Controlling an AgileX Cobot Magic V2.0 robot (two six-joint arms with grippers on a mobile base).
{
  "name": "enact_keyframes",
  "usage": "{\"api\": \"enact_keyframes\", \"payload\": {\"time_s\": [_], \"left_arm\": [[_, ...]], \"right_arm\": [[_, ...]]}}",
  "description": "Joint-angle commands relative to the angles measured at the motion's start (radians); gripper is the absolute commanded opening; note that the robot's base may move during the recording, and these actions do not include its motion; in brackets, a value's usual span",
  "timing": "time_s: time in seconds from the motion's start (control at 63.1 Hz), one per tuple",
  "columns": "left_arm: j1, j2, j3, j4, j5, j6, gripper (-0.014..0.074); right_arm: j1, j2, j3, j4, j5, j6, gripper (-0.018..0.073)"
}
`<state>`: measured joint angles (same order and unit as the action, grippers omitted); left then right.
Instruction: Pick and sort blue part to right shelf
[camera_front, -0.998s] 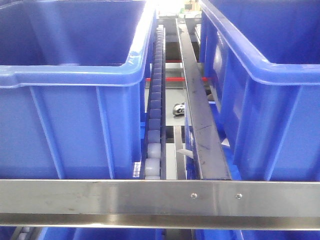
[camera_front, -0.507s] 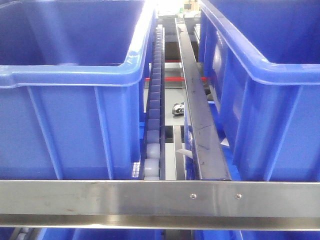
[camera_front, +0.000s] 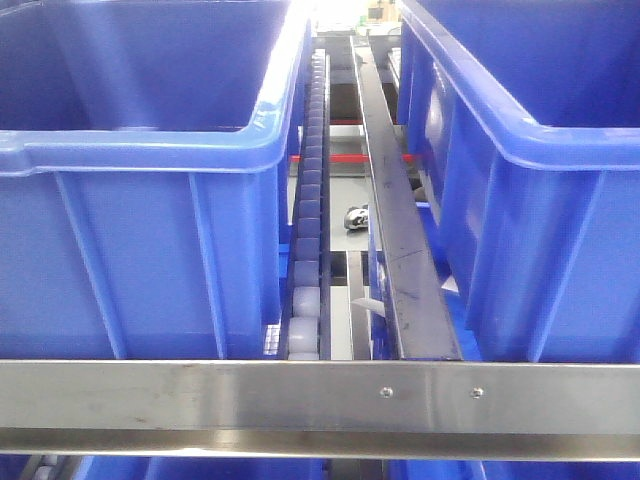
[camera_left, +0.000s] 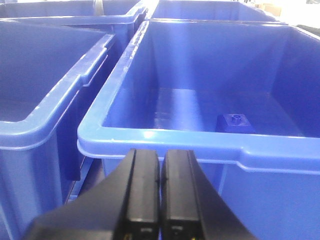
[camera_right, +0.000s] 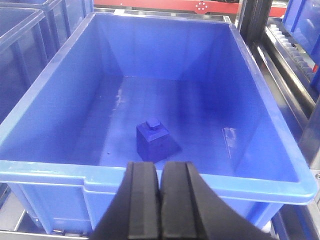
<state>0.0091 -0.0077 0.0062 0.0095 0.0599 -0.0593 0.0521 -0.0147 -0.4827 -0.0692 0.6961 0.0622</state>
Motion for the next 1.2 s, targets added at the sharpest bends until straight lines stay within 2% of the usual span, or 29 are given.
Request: {"api": "enact_keyframes", "payload": {"time_s": [0.0, 0.444, 0.697, 0.998, 1.188], "left_arm": [[-0.005, -0.021, 0.025, -0.009, -0.093, -0.008, 0.0125], [-0.005, -0.021, 0.025, -0.009, -0.093, -0.008, 0.0125], [-0.005, -0.021, 0.025, -0.009, -0.093, -0.008, 0.0125], [-0.005, -0.021, 0.025, -0.009, -0.093, -0.008, 0.0125], [-0.005, -0.019, 0.025, -0.009, -0.093, -0.008, 0.0125]], "right_arm": [[-0.004, -0.01, -0.026, -0.003, -0.086, -0.007, 0.0035], [-0.004, -0.01, -0.02, -0.004, -0.091, -0.007, 0.0035], [-0.013, -0.01, 0.219, 0.026, -0.422, -0.007, 0.0035], [-0.068, -0.013, 0.49, 0.099, -0.71, 0.029, 0.0035], [-0.068, -0.018, 0.492, 0.075, -0.664, 0.037, 0.0035]]}}
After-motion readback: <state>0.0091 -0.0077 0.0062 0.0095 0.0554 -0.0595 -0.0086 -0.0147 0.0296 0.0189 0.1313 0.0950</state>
